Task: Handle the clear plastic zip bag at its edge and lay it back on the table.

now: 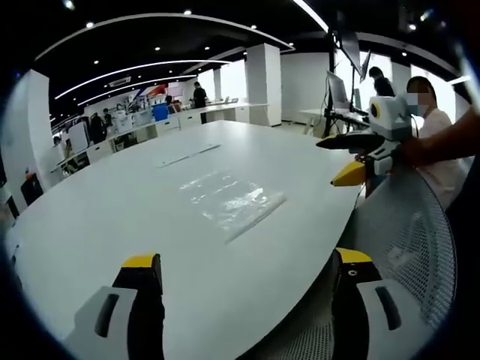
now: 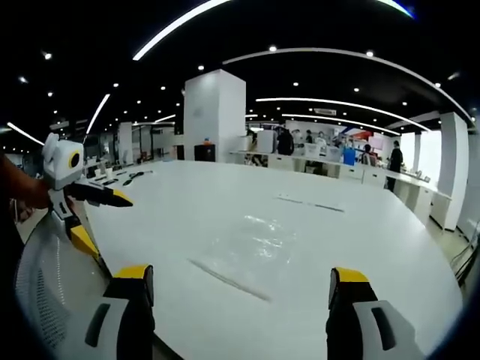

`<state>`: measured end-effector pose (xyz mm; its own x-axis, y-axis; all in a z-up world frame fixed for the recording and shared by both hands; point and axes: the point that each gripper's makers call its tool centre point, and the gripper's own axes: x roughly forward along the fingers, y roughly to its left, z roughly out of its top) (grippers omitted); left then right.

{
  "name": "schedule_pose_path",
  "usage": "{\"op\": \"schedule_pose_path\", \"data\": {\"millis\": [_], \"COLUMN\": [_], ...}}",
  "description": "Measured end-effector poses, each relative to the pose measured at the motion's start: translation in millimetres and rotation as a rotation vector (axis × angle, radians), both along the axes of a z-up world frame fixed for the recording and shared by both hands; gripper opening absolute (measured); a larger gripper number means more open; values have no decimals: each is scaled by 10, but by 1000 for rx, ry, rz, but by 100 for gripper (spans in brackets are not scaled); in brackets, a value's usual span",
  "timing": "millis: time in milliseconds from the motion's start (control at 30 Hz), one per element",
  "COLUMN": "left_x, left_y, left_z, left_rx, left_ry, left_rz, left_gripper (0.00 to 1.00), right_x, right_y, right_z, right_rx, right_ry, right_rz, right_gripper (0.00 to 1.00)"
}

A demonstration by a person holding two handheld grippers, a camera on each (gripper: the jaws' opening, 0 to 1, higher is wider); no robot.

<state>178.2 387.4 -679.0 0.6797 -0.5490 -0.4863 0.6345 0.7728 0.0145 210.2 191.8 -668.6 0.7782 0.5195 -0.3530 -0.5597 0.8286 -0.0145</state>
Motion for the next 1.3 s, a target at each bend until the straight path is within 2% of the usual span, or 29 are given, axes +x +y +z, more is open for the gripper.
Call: {"op": "schedule_pose_path", "data": {"millis": [100,167,367,700,1133,1300], "left_x": [-29,-28,-7,6,6,0], "left_y": [4,2,16,15,17,7], "left_z": [-51,-51,-38,-46,-113,-84], "left_rx": [5,22,12,2,13,4], "left_ry": [14,-3,-12,-29,-10,-10], "left_rz": [5,-4,15,22,14,23], "left_gripper": [89,89,88,94,97,97], "right_x": [-12,-8,-21,3,32,32], "right_y": [18,11,34,-12,-86,-97], "right_z": [-10,-14,-69,-97,-75,-77], "right_rx": [-24,-23,-48,-47,-34,-26], "right_ry": [-12,-10,-8,-11,-27,-25], "right_rz": [15,11,12,-5,-40,-44], "right_gripper": [97,97,97,98,98,98]}}
